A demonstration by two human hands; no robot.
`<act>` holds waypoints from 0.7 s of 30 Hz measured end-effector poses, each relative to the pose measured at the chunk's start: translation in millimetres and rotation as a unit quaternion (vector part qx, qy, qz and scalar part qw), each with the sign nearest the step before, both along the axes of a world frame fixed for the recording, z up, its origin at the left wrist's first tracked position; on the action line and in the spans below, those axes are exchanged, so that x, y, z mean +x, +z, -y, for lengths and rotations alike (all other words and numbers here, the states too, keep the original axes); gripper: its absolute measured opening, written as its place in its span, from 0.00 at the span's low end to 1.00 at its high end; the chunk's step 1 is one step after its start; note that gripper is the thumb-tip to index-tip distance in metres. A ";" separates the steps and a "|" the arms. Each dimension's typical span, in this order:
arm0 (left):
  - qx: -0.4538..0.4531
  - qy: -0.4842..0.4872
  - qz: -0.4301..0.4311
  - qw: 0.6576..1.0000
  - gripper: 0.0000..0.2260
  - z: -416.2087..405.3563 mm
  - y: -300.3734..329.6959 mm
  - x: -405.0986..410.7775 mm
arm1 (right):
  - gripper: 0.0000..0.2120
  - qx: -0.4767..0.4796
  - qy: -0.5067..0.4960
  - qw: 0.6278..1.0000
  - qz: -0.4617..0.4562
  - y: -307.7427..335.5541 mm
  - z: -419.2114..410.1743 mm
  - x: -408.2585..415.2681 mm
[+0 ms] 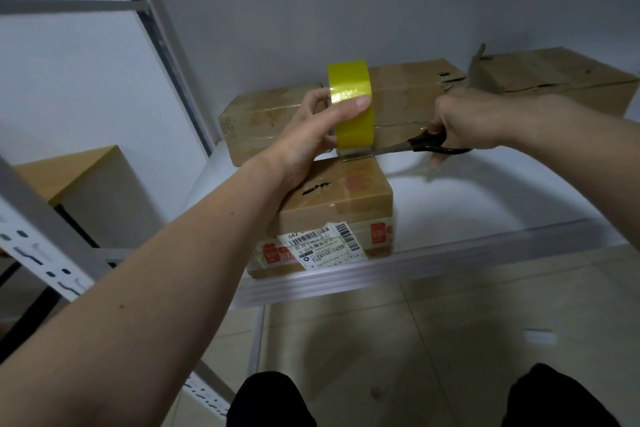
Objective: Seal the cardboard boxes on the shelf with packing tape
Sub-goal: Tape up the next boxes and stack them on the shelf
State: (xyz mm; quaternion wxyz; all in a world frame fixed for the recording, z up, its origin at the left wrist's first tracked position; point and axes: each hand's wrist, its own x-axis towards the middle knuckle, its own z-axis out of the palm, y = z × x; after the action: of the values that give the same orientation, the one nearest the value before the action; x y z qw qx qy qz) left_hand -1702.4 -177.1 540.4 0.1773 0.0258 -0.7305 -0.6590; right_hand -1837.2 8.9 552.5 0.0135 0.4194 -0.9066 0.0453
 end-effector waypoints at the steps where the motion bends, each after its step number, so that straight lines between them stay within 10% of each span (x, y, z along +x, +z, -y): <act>1: -0.002 -0.004 0.000 1.000 0.40 0.4 0.3 0.1 | 0.16 0.010 0.003 1.000 -0.013 1.1 1.0 0.1; 6: -0.015 0.002 0.002 1.000 0.39 2.6 -0.6 -2.1 | 0.31 0.052 0.008 0.999 0.009 0.3 0.0 4.3; 21: -0.007 0.017 -0.004 1.000 0.39 4.2 -2.7 -2.5 | 0.26 0.072 0.007 0.997 -0.014 8.3 17.5 14.4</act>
State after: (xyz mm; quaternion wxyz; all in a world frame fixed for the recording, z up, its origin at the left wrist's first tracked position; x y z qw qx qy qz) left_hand -1704.9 -181.3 537.7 0.1909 0.0344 -0.7336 -0.6513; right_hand -1822.8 -8.6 560.7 -0.0043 0.4262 -0.9043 -0.0256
